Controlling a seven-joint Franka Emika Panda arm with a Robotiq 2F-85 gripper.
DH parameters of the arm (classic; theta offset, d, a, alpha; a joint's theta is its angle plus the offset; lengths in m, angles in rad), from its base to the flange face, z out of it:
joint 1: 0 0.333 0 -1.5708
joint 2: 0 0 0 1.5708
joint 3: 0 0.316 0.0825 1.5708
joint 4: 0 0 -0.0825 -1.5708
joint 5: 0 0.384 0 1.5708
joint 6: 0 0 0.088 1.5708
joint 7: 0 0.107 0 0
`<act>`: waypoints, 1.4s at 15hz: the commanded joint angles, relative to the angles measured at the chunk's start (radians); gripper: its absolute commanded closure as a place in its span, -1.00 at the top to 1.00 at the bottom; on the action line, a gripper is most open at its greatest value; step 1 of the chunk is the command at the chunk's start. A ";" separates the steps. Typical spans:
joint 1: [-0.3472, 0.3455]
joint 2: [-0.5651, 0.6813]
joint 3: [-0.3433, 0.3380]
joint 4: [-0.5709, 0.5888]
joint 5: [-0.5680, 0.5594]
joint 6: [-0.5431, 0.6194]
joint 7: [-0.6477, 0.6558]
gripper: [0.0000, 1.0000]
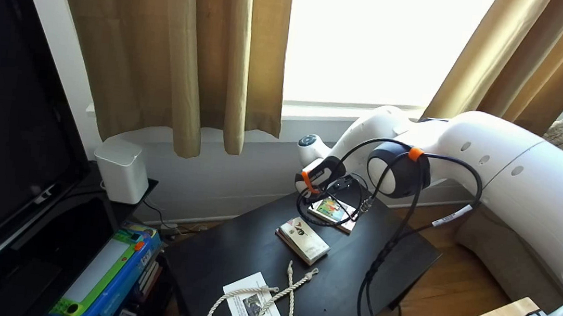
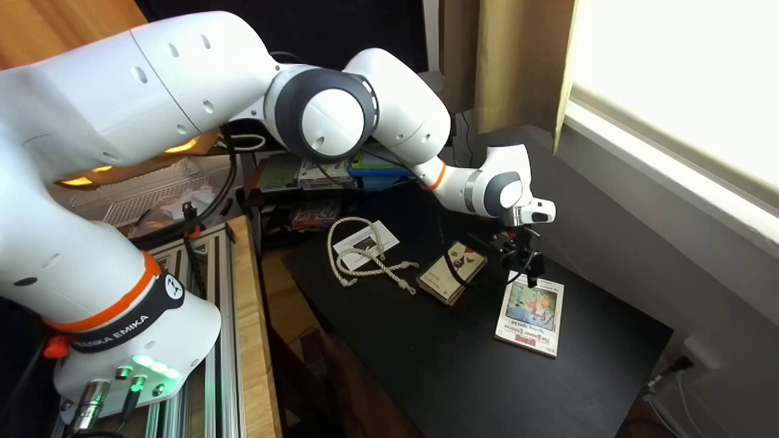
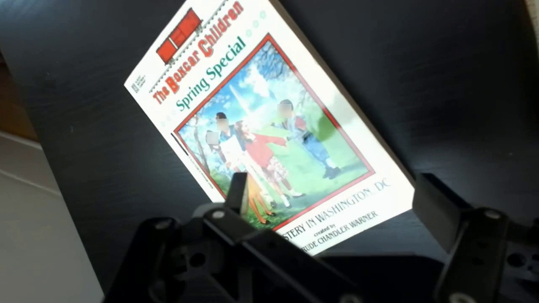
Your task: Pick up the book on the right and stack it on the books on the left
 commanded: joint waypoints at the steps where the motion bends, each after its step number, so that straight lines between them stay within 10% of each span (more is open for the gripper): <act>1: 0.015 0.009 -0.019 -0.028 -0.017 0.078 -0.007 1.00; 21: 0.024 0.009 -0.038 -0.122 -0.033 0.109 -0.151 1.00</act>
